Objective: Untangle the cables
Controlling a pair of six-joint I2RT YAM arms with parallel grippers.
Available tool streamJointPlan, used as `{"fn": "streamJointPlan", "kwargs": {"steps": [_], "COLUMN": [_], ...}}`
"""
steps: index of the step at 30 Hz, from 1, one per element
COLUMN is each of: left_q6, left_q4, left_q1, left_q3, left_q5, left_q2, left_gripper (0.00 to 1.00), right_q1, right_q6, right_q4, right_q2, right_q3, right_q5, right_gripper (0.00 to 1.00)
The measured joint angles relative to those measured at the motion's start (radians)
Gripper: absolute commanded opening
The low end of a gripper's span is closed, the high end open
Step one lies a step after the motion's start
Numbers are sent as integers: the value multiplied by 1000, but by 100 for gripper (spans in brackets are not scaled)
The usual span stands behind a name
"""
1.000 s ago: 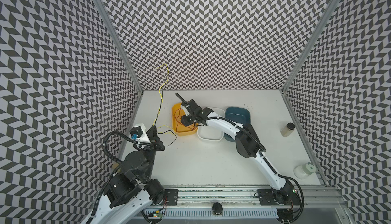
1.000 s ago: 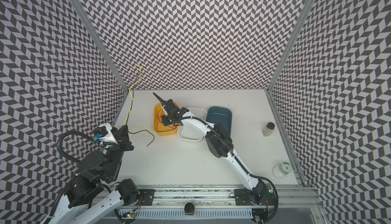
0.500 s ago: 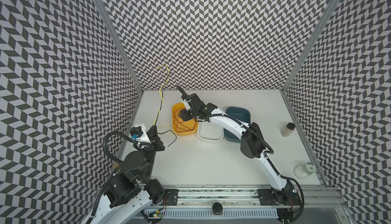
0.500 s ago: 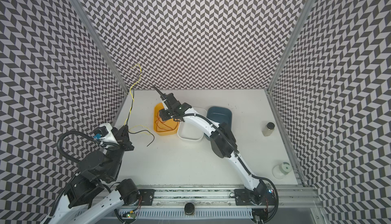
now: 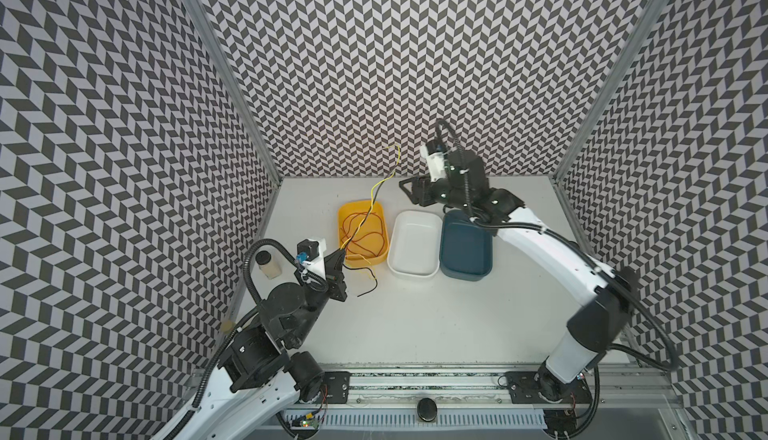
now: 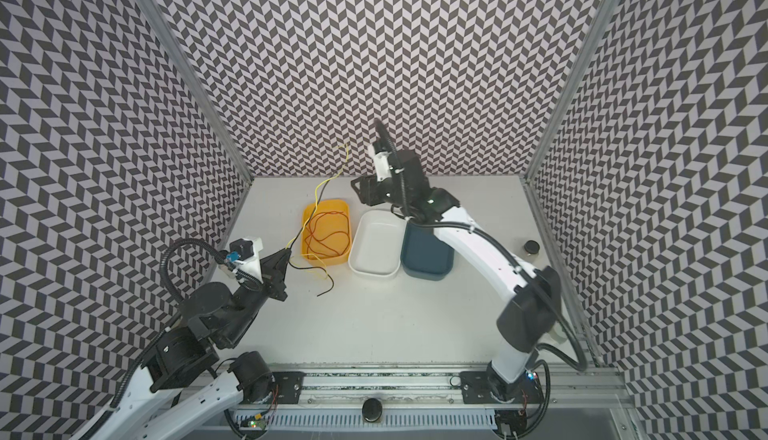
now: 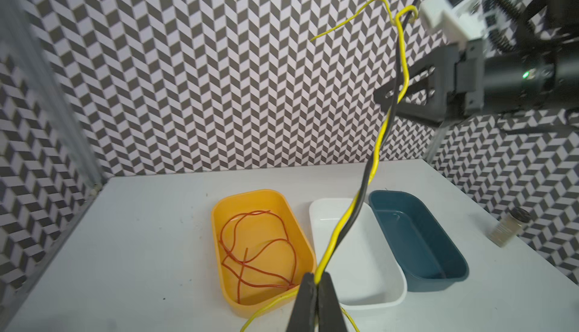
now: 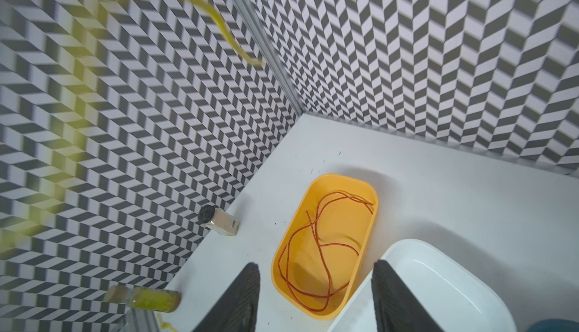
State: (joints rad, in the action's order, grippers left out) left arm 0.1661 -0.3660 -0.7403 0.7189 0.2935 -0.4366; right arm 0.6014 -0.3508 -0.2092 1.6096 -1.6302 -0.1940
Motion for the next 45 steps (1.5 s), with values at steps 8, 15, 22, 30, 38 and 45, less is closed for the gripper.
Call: {"fn": "streamJointPlan", "kwargs": {"steps": [8, 15, 22, 30, 38, 45], "left_q6": [16, 23, 23, 23, 23, 22], "left_q4": [8, 7, 6, 7, 7, 7], "left_q1": [2, 3, 3, 2, 0, -1], "left_q3": [17, 17, 26, 28, 28, 28], "left_q5": [-252, -361, -400, -411, -424, -433], "left_q2": [-77, -121, -136, -135, -135, -134], "left_gripper": [0, 0, 0, 0, 0, 0], "right_q1": [18, 24, 32, 42, 64, 70], "right_q6": [-90, -169, -223, -303, -324, -332], "right_q4": [194, 307, 400, 486, 511, 521], "right_q2": [-361, -510, -611, -552, -524, -501], "right_q3": [461, 671, 724, 737, 737, 734], "right_q5": [-109, -201, -190, -175, -149, -104], "right_gripper": [58, 57, 53, 51, 43, 37]}}
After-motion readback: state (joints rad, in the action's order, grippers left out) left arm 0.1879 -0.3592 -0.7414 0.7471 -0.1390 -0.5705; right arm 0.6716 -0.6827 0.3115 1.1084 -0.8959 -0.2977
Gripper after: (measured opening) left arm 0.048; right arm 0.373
